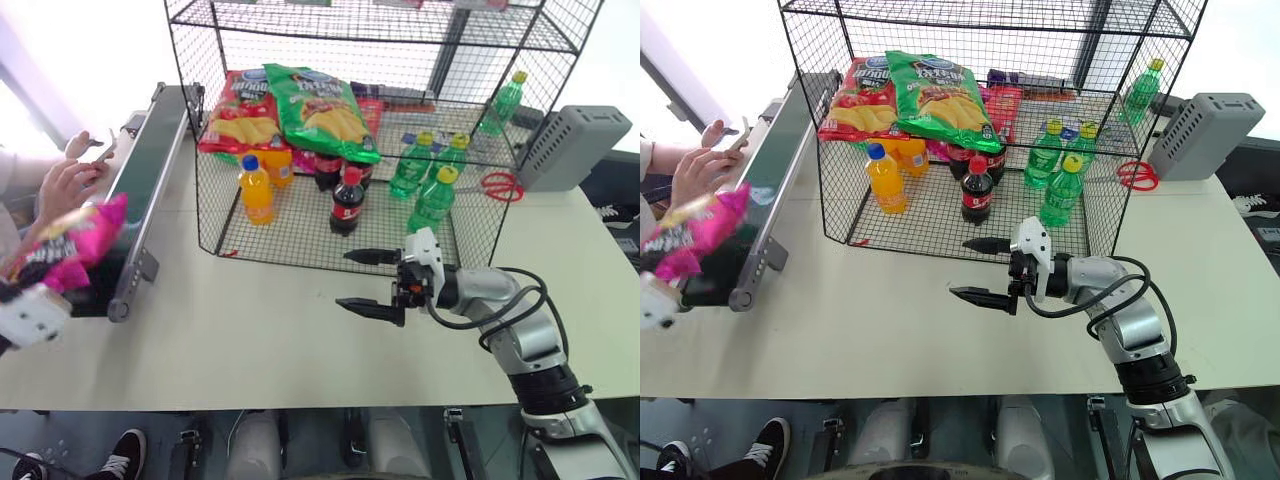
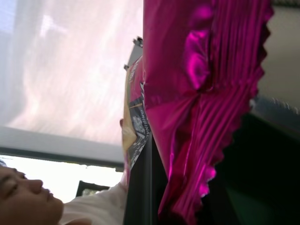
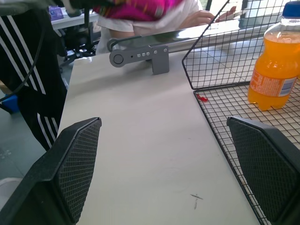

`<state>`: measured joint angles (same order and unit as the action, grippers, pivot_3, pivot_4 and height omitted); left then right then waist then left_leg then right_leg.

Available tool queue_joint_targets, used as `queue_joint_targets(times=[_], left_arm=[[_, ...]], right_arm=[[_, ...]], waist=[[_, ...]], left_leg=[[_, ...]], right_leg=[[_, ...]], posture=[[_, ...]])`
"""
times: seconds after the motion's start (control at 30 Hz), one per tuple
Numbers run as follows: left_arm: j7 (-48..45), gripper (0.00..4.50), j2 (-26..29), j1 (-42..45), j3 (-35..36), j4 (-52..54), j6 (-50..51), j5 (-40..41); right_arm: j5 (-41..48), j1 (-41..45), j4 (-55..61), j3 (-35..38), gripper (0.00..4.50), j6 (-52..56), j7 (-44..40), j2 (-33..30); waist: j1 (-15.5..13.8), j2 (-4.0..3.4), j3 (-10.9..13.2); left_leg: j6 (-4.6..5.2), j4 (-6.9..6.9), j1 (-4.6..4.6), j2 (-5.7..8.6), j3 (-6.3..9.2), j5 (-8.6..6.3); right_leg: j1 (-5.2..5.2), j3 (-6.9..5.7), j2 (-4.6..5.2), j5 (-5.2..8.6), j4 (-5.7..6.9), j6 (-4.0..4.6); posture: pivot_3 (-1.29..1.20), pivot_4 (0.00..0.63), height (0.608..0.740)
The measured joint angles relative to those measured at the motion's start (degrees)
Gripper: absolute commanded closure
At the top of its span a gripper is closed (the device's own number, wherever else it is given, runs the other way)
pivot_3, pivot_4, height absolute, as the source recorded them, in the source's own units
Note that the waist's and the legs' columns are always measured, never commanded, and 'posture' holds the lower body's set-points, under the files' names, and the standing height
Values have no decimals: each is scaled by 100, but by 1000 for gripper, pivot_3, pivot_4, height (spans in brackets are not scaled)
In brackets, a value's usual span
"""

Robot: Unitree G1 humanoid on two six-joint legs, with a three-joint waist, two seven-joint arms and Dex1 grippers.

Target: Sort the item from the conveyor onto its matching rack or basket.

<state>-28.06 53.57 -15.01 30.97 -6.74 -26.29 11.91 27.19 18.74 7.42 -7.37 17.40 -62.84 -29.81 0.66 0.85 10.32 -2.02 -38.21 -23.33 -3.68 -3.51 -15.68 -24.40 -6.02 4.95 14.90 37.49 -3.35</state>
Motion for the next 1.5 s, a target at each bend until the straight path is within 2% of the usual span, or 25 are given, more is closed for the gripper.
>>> queue_joint_targets(times=[0.13, 0.2, 0.23, 0.33, 0.4, 0.5, 0.63, 0.8, 1.0, 1.13, 1.23, 1.47, 1.5], left_arm=[[-1233, 4436, -96, -225, 301, 1379, 2022, 2944], [-1701, 4436, -47, -639, 563, 2065, 3303, 4527], [-1935, 4436, 92, -943, 689, 2427, 4163, 5510], [-2251, 4436, 430, -1236, 769, 2969, 5723, 7240], [-2392, 4436, 529, -1017, 733, 3104, 6380, 8022], [-2383, 4436, 526, -311, 314, 3145, 6883, 8588], [-2191, 4436, 163, 850, -558, 2935, 7234, 8807], [-2199, 4436, -402, 1808, -1425, 2565, 7561, 8503], [-2438, 4436, -730, 2215, -1692, 2259, 7742, 7842], [-2548, 4436, -921, 2358, -1714, 2195, 7723, 7397], [-2666, 4500, -1001, 2382, -1717, 2167, 7693, 7054], [-2768, 4500, -1227, 2307, -1649, 2169, 7546, 6601], [-2763, 4500, -1275, 2296, -1650, 2184, 7521, 6529]], right_arm=[[207, 70, -35, 157, 0, 206, -50, -42], [582, 136, -33, 306, 0, 627, -133, -132], [869, 176, -26, 413, 0, 1020, -200, -277], [1529, 252, 85, 626, 0, 1948, -286, -588], [1939, 280, 296, 644, 0, 2533, -234, -619], [2271, 278, 420, 639, 0, 3102, -123, -627], [2426, 272, 434, 627, 0, 3395, -39, -587], [3057, 387, 430, 823, 0, 4013, 8, -524], [3608, 488, 541, 925, 0, 4484, 297, -427], [3625, 494, 646, 832, 0, 4604, 401, -427], [3480, 495, 643, 770, 890, 4541, 474, -395], [3418, 509, 629, 774, 4420, 4476, 521, -383], [3396, 509, 629, 766, 4479, 4456, 508, -383]], waist=[[37, -1, 1], [50, -1, 1], [41, -1, 2], [-8, -2, 2], [-11, -2, 2], [-10, -5, 2], [-12, -5, 2], [-4, -2, 0], [-10, -1, 0], [-13, -1, 0], [-12, -1, 0], [-13, -1, 0], [-13, -1, 0]], left_leg=[[-2, 0, 7, -2, -6, 1], [-3, -1, 11, -6, -7, 2], [-3, -1, 12, -7, -5, 2], [-5, -2, 20, -4, -4, 3], [-6, -2, 32, -4, -2, 4], [-7, 0, 44, -2, -5, 4], [-7, 1, 44, 1, -12, 4], [-6, 1, 44, 2, -15, 5], [-7, 1, 43, 1, -17, 5], [-6, 1, 40, 2, -17, 5], [-6, 1, 39, 2, -17, 5], [-6, 1, 37, 1, -17, 5], [-6, 1, 37, 2, -17, 5]], right_leg=[[0, 15, -4, 0, 4, -1], [-1, 25, -18, 0, 5, -1], [-1, 32, -20, 0, 7, 0], [3, 38, -25, 1, 14, 2], [10, 38, -34, 1, 18, 9], [16, 47, -40, -1, 19, 16], [16, 55, -41, -1, 19, 15], [15, 57, -42, -2, 19, 14], [12, 59, -44, -2, 19, 14], [11, 60, -43, -2, 17, 14], [10, 60, -43, -2, 17, 14], [8, 60, -42, -2, 17, 14], [8, 60, -42, -2, 17, 14]], posture=[[0, 150, 740], [0, 150, 740], [0, 150, 740], [0, 150, 740], [0, 150, 740], [0, 150, 740], [0, 150, 740], [0, 150, 740], [0, 150, 740], [0, 150, 740], [0, 150, 740], [0, 150, 740], [0, 150, 740]])
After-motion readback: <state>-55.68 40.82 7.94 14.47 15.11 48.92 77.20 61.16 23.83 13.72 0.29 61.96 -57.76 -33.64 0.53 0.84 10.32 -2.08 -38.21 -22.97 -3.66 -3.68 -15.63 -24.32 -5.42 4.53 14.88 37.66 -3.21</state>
